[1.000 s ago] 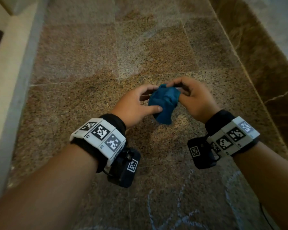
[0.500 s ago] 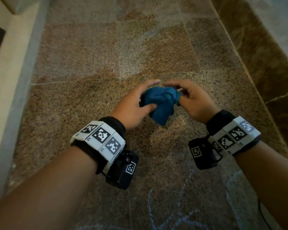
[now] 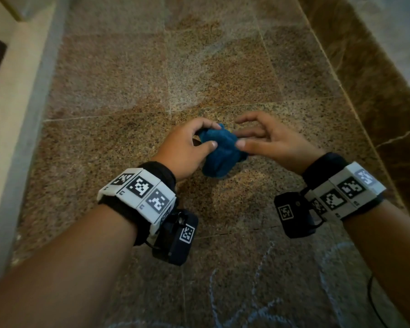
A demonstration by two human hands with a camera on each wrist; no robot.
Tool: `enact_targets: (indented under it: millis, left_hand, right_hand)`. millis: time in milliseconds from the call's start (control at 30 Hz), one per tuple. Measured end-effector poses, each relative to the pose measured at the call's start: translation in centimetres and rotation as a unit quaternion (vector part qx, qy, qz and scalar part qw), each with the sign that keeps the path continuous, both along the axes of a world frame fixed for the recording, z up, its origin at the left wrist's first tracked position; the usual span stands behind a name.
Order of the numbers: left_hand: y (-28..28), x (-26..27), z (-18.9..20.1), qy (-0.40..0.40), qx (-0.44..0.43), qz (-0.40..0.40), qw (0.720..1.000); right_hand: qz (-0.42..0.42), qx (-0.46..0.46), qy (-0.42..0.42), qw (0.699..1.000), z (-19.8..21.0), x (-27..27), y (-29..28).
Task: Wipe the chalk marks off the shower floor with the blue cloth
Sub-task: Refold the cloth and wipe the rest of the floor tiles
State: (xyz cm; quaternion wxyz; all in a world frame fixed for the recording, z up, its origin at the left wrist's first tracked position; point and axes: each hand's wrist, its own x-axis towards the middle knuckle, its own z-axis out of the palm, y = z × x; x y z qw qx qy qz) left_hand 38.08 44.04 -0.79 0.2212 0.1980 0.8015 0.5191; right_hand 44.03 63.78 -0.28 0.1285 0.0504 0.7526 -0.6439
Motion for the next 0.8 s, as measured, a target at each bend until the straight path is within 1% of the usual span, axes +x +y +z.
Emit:
enact_targets:
  millis: [100, 133, 300, 367, 467, 500, 600, 667, 700, 800]
  left_hand:
    - [0.1, 0.1, 0.2, -0.049, 0.045, -0.013, 0.998]
    - [0.0, 0.1, 0.4, -0.061, 0.052, -0.020, 0.997]
    - [-0.5, -0.2, 0.9, -0.082, 0.066, -0.048, 0.993]
    - [-0.5, -0.1, 1.0, -0.085, 0.065, -0.061, 0.992]
    - [-0.4, 0.0, 1.1, -0.093, 0.060, -0.068, 0.991]
    - [-0.4, 0.0, 0.9, -0.098, 0.059, -0.062, 0.992]
    - [-0.9, -0.2, 0.8, -0.104, 0.045, -0.029, 0.993]
    - [-1.3, -0.2, 0.8, -0.094, 0.038, -0.033, 0.994]
    - [-1.3, -0.1, 0.8, -0.088, 0.035, -0.041, 0.995]
    - [-1.0, 0.1, 0.9, -0.093, 0.042, -0.037, 0.994]
  right_hand:
    - [0.042, 0.094, 0.005, 0.995, -0.8, -0.2, -0.8]
    - [0.040, 0.097, 0.011, 0.994, -1.0, -0.2, -0.8]
    - [0.022, -0.020, -0.009, 1.000, -0.3, 0.3, -0.6]
    - [0.025, -0.020, -0.013, 0.999, -0.3, 0.2, -0.8]
    - [0.026, 0.016, -0.011, 0.999, -0.9, -0.3, -0.6]
    - [0.009, 0.025, -0.009, 1.000, -0.9, -0.5, -0.5]
    - [-0.087, 0.037, 0.002, 0.996, -0.8, -0.7, 0.4]
    - [-0.108, 0.045, 0.011, 0.993, -0.6, -0.8, 0.9]
    - [-0.090, 0.053, 0.008, 0.995, -0.5, -0.7, 0.9]
    - [0.020, 0.080, -0.029, 0.996, -0.6, -0.4, -0.3]
